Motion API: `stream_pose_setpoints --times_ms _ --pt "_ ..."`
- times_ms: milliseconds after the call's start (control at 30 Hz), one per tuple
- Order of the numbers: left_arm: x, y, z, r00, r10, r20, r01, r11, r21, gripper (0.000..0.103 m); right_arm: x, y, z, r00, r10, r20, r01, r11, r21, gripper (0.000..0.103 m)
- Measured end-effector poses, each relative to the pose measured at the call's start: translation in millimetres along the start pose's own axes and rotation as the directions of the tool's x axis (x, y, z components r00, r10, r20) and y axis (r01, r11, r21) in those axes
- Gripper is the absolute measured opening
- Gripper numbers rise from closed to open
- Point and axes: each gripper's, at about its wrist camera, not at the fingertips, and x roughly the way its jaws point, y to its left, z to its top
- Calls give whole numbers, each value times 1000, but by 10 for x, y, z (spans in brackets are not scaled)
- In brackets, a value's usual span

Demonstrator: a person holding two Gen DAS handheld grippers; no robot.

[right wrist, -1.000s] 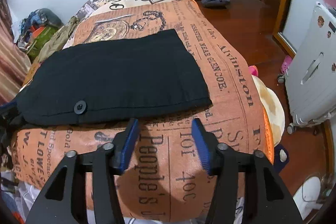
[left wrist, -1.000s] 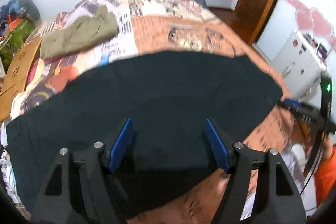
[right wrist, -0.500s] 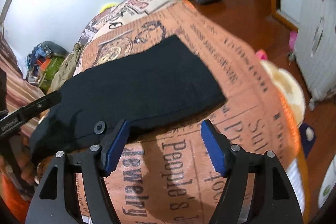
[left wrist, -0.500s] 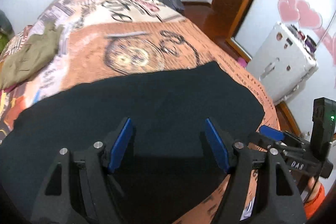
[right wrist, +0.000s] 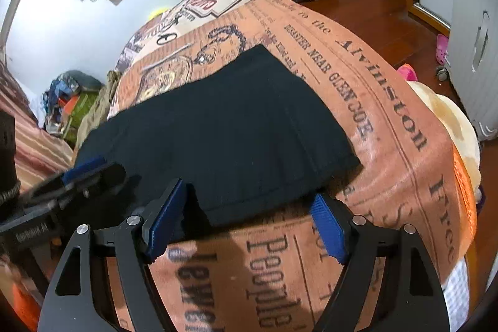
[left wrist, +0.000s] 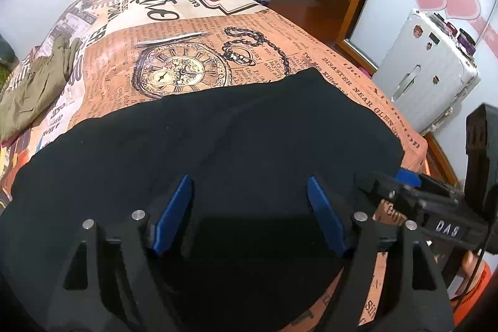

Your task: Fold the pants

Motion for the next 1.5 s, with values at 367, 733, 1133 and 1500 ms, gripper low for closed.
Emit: stream_pose_setpoints --times_ms 367,733,1133,1500 --pt "-15 17 -12 1000 -10 17 10 1000 -15 77 -84 -200 144 998 15 64 -22 993 118 20" --pt "-169 246 9 995 -95 8 95 988 -121 77 -365 290 304 988 -50 148 65 993 -97 9" --pt "-907 845 -185 990 -27 140 57 975 -215 77 -789 1288 469 954 66 293 47 931 -362 8" --pt "-1471 1462 -685 980 28 198 30 959 -283 77 -709 2249 250 951 197 238 -25 818 -575 8"
